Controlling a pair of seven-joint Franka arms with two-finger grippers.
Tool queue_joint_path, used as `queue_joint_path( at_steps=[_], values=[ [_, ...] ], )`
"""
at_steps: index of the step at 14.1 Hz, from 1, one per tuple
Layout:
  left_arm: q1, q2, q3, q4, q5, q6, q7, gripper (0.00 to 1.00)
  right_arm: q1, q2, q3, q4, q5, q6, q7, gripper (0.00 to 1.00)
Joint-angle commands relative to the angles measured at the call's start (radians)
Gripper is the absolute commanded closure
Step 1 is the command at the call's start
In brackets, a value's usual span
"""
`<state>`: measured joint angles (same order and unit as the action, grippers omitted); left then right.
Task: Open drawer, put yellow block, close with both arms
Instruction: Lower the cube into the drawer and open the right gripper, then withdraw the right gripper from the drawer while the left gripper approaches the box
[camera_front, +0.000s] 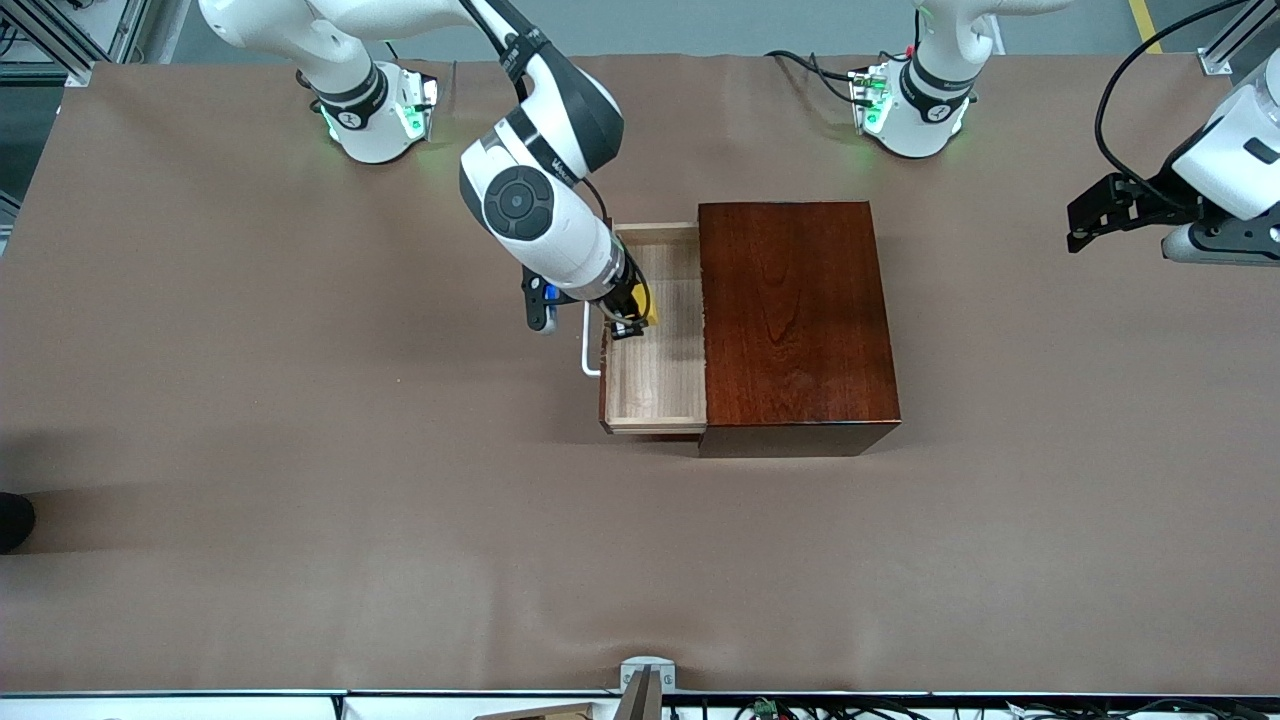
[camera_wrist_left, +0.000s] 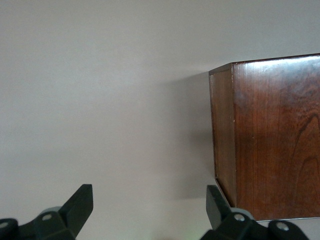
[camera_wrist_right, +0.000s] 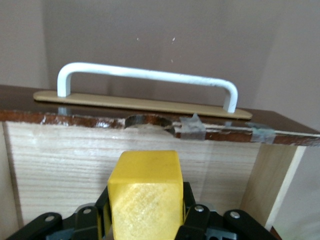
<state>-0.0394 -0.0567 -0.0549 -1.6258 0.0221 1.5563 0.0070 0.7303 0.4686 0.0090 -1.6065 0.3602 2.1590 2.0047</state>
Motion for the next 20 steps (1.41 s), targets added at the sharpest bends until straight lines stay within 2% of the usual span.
queue_joint_path(
  at_steps=[1,7,8,9,10,11,14,18,20],
  values=[
    [0.004,0.005,-0.006,0.001,0.006,0.001,-0.012,0.00,0.032,0.050,-0.014,0.028,0.017,0.045,0.019,1.00],
    [0.001,0.006,-0.006,0.004,0.006,0.001,-0.015,0.00,0.060,0.104,-0.014,0.027,0.006,0.093,0.020,0.99],
    [0.003,0.006,-0.006,0.004,0.006,0.001,-0.013,0.00,0.060,0.104,-0.014,0.028,0.006,0.091,0.020,0.78],
    [0.003,0.006,-0.006,0.004,0.006,0.001,-0.013,0.00,0.058,0.102,-0.015,0.028,0.005,0.090,0.022,0.36],
    [0.004,0.006,-0.006,0.003,0.006,0.001,-0.013,0.00,0.058,0.101,-0.017,0.030,0.005,0.085,0.023,0.09],
    [0.004,0.006,-0.006,0.003,0.006,-0.001,-0.015,0.00,0.055,0.099,-0.017,0.037,0.005,0.079,0.023,0.03],
    [0.004,0.006,-0.006,0.003,0.006,-0.001,-0.013,0.00,0.041,0.093,-0.023,0.100,0.003,0.009,0.049,0.00],
    [0.001,0.009,-0.006,0.004,0.006,0.002,-0.015,0.00,-0.063,0.088,-0.043,0.270,0.003,-0.253,0.010,0.00],
    [0.001,0.014,-0.006,0.004,0.006,0.002,-0.015,0.00,-0.123,0.067,-0.043,0.304,0.005,-0.351,-0.058,0.00]
  ],
)
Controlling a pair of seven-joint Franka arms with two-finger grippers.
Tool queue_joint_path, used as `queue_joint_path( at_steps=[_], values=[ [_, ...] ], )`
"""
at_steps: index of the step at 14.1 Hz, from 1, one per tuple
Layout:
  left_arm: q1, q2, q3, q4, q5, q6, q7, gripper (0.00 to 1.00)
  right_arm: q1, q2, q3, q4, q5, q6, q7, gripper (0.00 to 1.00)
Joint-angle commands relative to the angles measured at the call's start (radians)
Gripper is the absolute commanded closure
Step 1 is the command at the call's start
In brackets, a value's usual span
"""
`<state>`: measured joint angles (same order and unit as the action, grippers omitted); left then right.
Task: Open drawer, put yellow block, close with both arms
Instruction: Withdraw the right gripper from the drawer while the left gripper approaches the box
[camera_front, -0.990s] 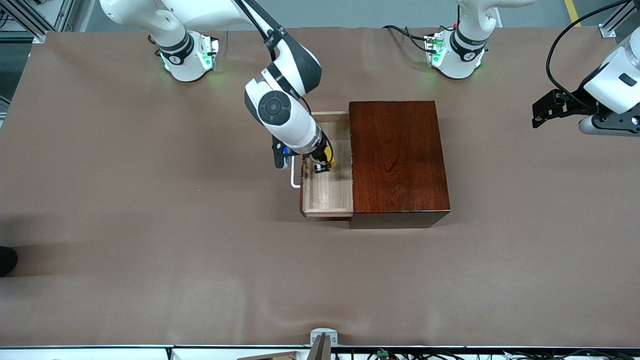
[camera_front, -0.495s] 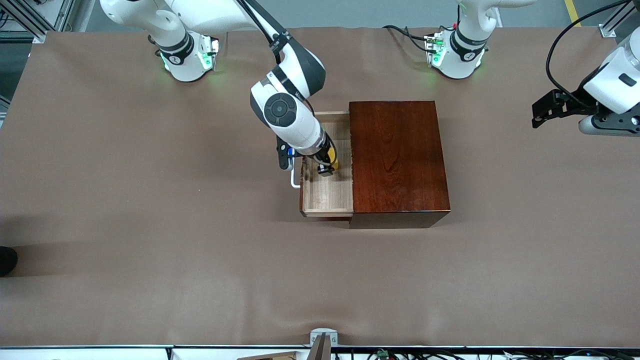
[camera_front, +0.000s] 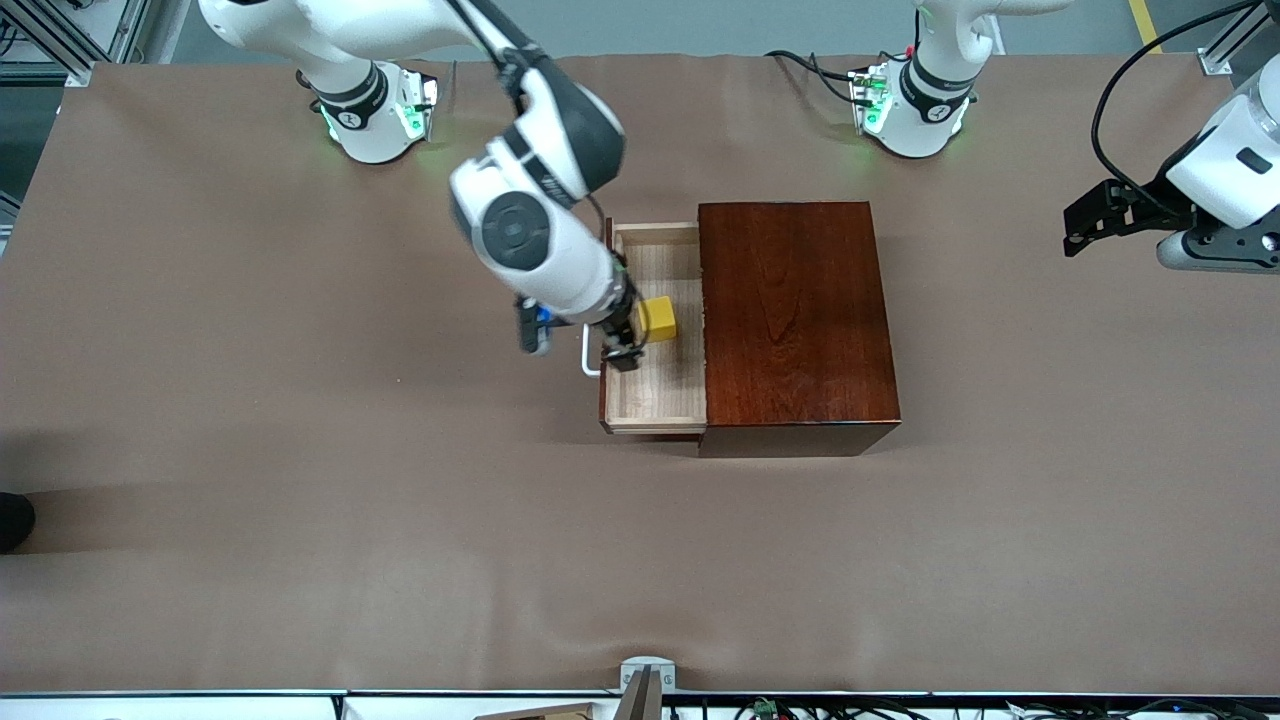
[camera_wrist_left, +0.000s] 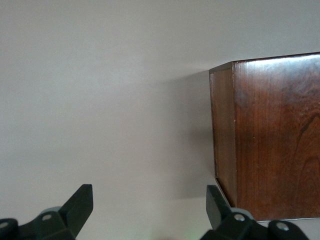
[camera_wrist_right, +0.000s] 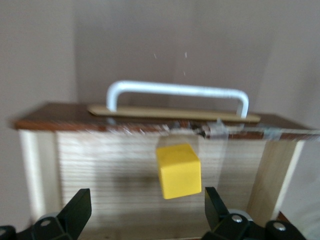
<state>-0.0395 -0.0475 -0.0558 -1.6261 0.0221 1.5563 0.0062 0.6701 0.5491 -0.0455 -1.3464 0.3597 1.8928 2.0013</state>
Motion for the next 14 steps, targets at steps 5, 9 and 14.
queue_joint_path(
  at_steps=[5,9,14],
  values=[
    [0.001,0.006,-0.007,0.006,0.004,-0.001,-0.015,0.00,-0.216,-0.092,0.012,0.050,0.012,-0.168,-0.292,0.00],
    [0.001,0.017,-0.007,0.020,0.004,0.001,-0.014,0.00,-0.325,-0.149,0.007,0.052,0.004,-0.332,-0.634,0.00],
    [0.001,0.015,-0.007,0.026,0.006,-0.002,-0.015,0.00,-0.457,-0.219,0.007,0.052,-0.002,-0.423,-0.899,0.00]
  ],
)
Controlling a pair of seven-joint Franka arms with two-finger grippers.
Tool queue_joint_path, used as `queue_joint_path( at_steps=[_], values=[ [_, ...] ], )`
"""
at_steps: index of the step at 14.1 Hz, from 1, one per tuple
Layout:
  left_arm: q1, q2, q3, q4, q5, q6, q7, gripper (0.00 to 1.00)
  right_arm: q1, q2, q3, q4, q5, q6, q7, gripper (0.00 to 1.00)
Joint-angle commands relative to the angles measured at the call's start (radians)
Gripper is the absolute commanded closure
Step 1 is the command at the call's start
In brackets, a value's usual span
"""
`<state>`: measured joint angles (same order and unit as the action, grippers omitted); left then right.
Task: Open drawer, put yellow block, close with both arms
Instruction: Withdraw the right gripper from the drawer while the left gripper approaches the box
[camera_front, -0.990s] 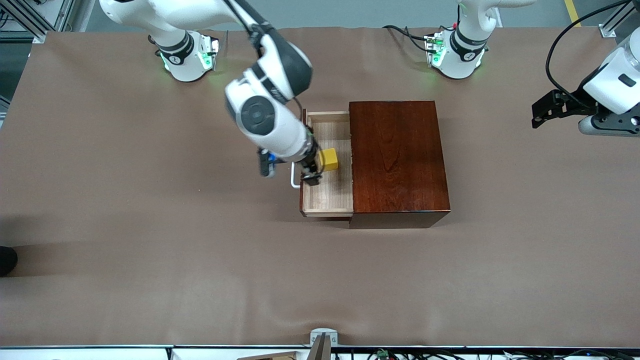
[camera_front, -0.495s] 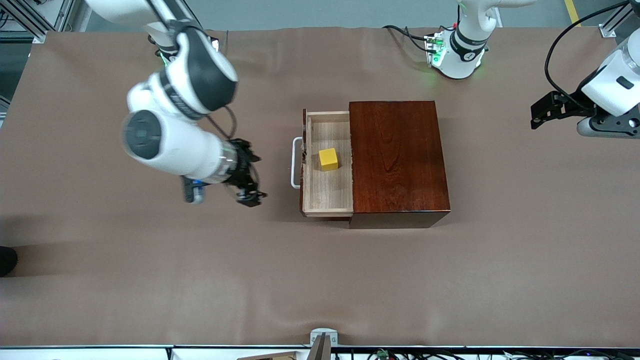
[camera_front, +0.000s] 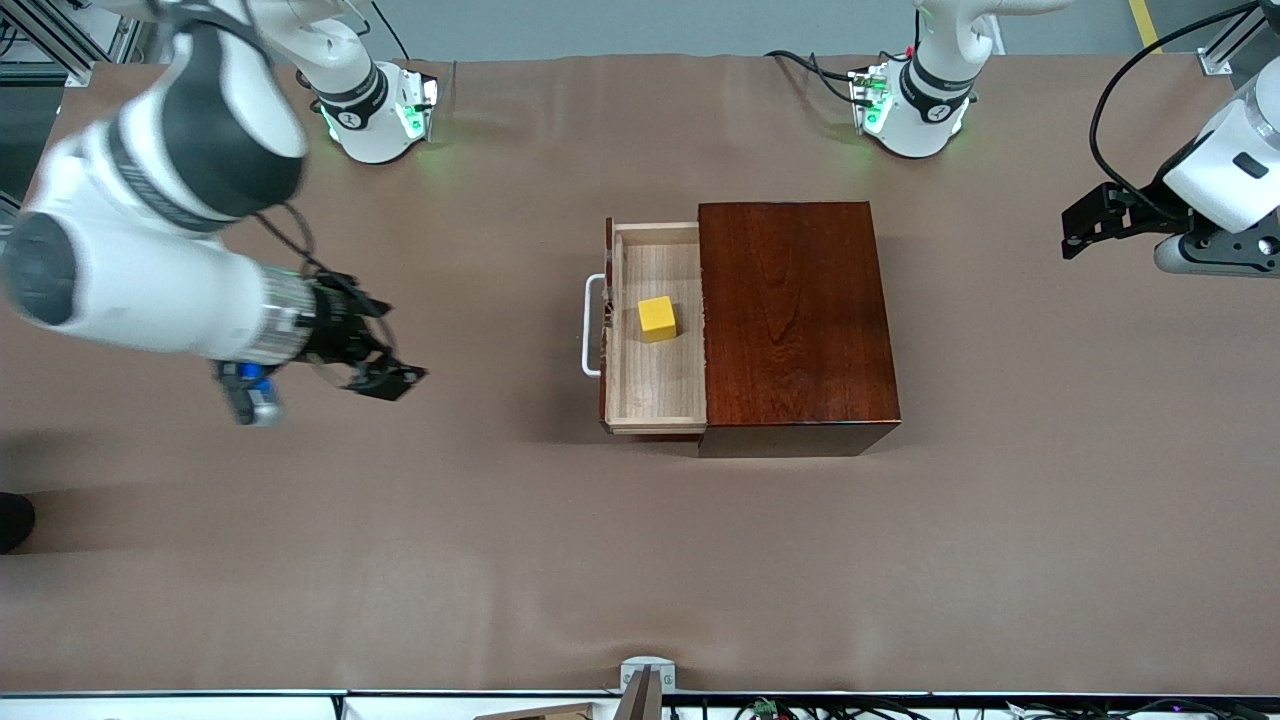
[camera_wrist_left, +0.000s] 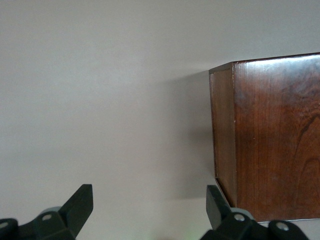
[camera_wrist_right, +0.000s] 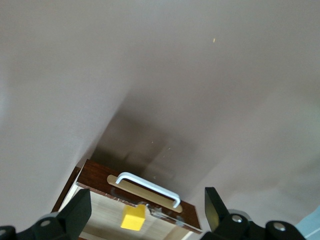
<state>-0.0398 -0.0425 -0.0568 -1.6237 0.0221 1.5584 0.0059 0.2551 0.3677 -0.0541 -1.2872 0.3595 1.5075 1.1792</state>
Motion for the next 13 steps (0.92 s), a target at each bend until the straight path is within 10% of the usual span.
queue_joint_path(
  at_steps=[1,7,13],
  values=[
    [0.000,0.009,-0.008,0.025,0.006,-0.004,-0.015,0.00,-0.056,-0.049,0.017,-0.007,-0.023,-0.067,-0.133,0.00],
    [-0.017,0.039,-0.248,0.093,-0.004,-0.004,-0.417,0.00,-0.083,-0.142,0.011,-0.009,-0.192,-0.184,-0.449,0.00],
    [-0.148,0.329,-0.479,0.280,-0.036,0.121,-1.005,0.00,-0.172,-0.229,0.013,-0.044,-0.272,-0.239,-0.942,0.00]
  ],
)
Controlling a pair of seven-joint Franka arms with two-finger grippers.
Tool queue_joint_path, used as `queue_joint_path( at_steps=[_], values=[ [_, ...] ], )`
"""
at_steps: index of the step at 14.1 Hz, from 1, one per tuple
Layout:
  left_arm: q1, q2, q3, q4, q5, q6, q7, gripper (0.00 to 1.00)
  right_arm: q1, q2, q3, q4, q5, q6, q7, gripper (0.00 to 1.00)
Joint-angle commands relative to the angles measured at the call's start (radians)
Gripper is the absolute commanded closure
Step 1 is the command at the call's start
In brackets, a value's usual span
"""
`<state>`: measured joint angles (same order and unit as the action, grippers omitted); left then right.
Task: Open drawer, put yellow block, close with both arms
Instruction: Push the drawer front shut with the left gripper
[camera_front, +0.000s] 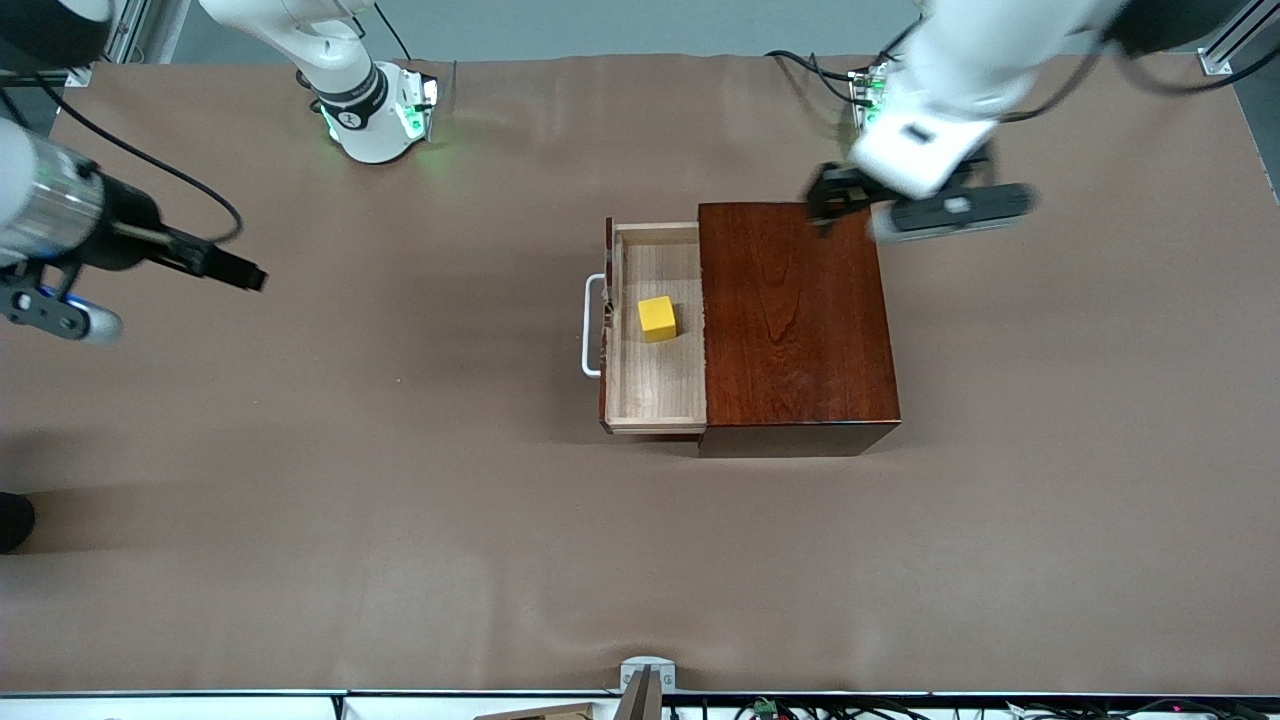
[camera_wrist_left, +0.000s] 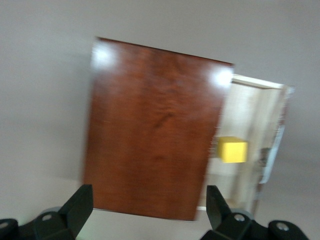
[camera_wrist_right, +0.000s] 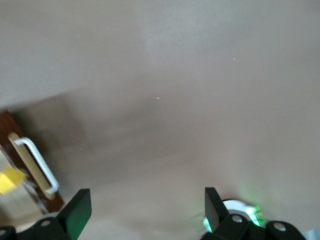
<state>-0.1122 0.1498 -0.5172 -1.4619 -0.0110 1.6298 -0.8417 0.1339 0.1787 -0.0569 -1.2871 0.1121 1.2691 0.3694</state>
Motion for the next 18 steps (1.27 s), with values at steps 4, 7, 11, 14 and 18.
queue_joint_path(
  at_steps=[4,7,11,14,18],
  values=[
    [-0.248,0.278,0.000,0.127,0.055,0.338,-0.417,0.00,-0.074,-0.108,0.017,-0.125,-0.084,0.039,-0.259,0.00],
    [-0.422,0.404,0.069,0.184,0.164,0.490,-0.627,0.00,-0.073,-0.211,0.020,-0.292,-0.092,0.139,-0.294,0.00],
    [-0.764,0.568,0.392,0.270,0.169,0.741,-0.865,0.00,-0.051,-0.239,0.028,-0.322,-0.095,0.181,-0.319,0.00],
    [-0.822,0.668,0.444,0.273,0.166,0.899,-0.994,0.00,-0.051,-0.231,0.028,-0.287,-0.095,0.176,-0.320,0.00],
    [-0.836,0.717,0.454,0.265,0.167,0.952,-1.206,0.00,-0.059,-0.226,0.026,-0.282,-0.092,0.185,-0.335,0.00]
  ],
)
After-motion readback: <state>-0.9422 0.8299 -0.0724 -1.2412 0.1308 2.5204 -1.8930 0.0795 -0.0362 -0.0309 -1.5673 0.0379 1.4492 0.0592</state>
